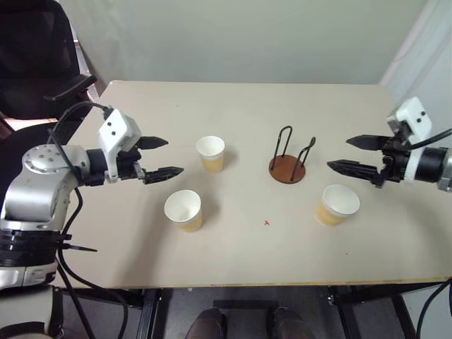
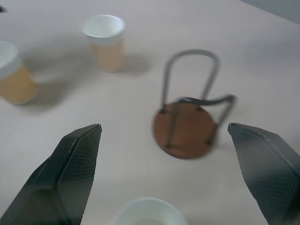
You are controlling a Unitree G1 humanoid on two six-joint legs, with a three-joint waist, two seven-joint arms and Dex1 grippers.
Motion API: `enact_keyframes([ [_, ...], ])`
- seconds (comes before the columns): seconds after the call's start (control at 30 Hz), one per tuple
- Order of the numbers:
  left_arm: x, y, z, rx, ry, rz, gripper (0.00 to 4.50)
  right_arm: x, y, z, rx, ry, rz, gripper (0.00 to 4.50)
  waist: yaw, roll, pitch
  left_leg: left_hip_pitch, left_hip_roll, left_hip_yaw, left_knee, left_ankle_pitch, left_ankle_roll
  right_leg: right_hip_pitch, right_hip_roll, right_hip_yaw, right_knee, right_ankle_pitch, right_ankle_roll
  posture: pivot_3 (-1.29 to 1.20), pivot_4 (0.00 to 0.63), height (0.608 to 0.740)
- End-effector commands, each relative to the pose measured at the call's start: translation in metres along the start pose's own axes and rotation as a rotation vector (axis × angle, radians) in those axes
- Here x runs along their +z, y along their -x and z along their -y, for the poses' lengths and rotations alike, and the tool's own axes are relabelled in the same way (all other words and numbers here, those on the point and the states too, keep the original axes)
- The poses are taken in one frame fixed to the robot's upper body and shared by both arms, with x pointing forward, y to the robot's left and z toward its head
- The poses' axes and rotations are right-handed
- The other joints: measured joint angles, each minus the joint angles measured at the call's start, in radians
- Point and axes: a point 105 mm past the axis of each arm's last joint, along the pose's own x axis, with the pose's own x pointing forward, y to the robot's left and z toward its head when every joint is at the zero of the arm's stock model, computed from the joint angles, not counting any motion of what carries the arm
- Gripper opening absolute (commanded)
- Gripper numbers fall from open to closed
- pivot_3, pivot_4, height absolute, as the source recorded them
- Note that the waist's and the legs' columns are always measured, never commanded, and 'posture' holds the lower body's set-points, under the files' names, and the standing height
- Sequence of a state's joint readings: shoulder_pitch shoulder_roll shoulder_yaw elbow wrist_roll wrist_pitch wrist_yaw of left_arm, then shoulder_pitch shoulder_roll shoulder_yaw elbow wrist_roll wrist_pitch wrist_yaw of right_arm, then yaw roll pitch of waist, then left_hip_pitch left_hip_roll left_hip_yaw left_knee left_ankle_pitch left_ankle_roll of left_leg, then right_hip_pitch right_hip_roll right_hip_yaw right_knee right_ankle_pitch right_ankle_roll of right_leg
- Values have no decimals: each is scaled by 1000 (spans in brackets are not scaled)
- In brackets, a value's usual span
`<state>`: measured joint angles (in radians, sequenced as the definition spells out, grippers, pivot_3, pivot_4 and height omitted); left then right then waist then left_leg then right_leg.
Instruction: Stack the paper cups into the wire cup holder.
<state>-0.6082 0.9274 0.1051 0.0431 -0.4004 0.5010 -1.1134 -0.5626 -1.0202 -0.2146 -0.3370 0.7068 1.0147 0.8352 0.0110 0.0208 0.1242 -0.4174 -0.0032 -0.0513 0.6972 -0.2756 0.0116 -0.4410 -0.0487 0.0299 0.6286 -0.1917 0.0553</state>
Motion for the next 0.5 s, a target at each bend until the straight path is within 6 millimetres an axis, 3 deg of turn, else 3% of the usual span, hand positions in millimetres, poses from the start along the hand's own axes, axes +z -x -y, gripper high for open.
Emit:
enact_keyframes([
  [0.03, 16, 4, -7, 10, -65, 13, 4500, 6, 1, -6, 0, 33, 37, 4490, 1, 0, 0, 0, 0, 0, 0, 0, 0, 0, 0, 0, 0, 0, 0, 0, 150, 740],
  [0.23, 25, 1, -11, -13, -100, 13, 4500, -5, -1, -12, -14, 25, 20, 4490, 1, -1, 0, 0, 0, 0, 0, 0, 0, 0, 0, 0, -1, 0, 0, 0, 150, 740],
  [0.5, 32, -11, -7, -42, -114, 43, 4500, -17, -4, 7, -95, -20, -30, 4490, 1, -1, 0, 0, 0, 0, 0, 0, 0, 0, 0, 0, -1, 0, 0, 0, 150, 740],
])
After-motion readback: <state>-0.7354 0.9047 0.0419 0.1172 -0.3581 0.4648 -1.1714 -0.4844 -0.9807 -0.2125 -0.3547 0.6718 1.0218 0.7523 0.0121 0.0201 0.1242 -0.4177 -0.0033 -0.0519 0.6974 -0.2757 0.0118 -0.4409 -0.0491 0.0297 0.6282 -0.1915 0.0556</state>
